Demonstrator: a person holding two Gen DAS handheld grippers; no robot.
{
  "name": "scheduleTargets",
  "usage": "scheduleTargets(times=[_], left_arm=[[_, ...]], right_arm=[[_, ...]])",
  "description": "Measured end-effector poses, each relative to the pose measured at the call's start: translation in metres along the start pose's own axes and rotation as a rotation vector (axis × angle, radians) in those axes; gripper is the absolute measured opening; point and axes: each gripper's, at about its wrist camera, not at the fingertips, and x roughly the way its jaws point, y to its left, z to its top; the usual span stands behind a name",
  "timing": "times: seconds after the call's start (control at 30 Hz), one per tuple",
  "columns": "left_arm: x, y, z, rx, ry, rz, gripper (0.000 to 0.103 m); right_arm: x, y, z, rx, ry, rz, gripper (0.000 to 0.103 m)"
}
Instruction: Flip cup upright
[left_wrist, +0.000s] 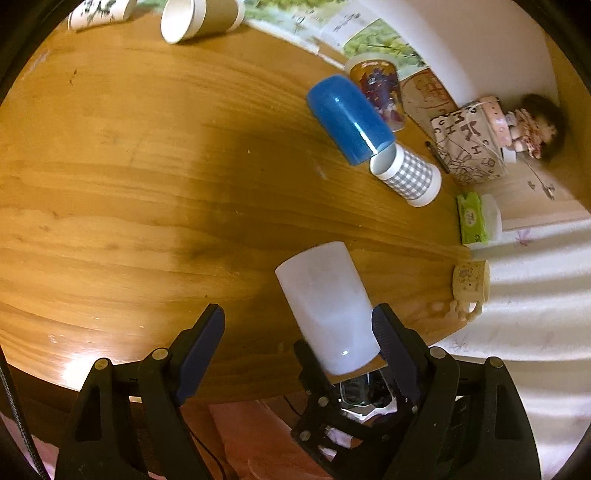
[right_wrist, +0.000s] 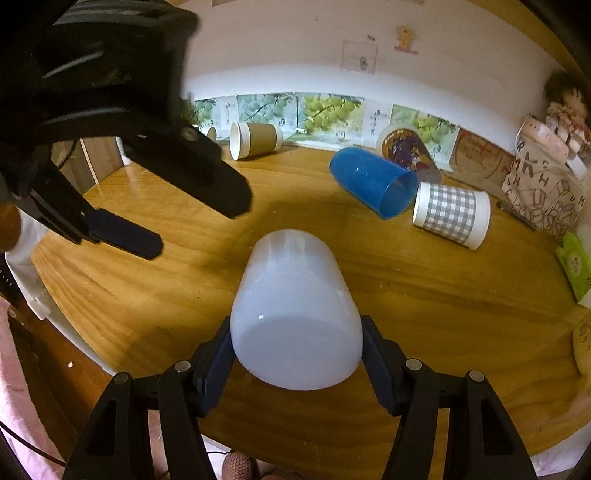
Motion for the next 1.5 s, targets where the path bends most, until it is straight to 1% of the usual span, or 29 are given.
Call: scheduleTargets(times=[0.17, 0.4, 0.7, 0.9, 1.03, 1.13, 1.27, 1.33, 1.5], left_arm=[[0.012, 0.003, 0.003, -0.035, 0.013, -0.006, 0.084], [0.027, 0.003, 0.006, -0.095, 0.032, -0.017, 0.084], [0.042, 0.0, 0.006, -0.147, 0.062, -0.015, 0.084], [0.048, 0.001, 0.004, -0.211, 0.085, -0.029, 0.083], [0.05, -0.002, 0.003, -0.221, 0.102, -0.023, 0.083], [0.052, -0.003, 0.003, -0.229, 0.109, -0.026, 0.079], [0.054, -0.001, 0.004, -0.238, 0.122, 0.011, 0.07], [0.056, 0.001, 0.004, -0.252, 0.131, 0.015, 0.066], [0.056, 0.005, 0.003, -0.297, 0.143, 0.0, 0.064]], right_arm=[[0.008, -0.002, -0.005, 0.001, 0.043, 0.037, 0.065], [0.011, -0.007, -0.005, 0.004, 0.073, 0.08, 0.065], [0.012, -0.011, -0.002, -0.036, 0.1, 0.124, 0.065], [0.011, -0.012, -0.004, -0.05, 0.121, 0.165, 0.065], [0.01, -0.01, -0.005, -0.06, 0.129, 0.184, 0.065], [0.011, -0.009, -0.004, -0.069, 0.132, 0.194, 0.065], [0.01, -0.009, -0.004, -0.077, 0.13, 0.207, 0.068], [0.009, -0.009, -0.003, -0.079, 0.127, 0.212, 0.068], [0.009, -0.01, -0.001, -0.088, 0.127, 0.214, 0.07]])
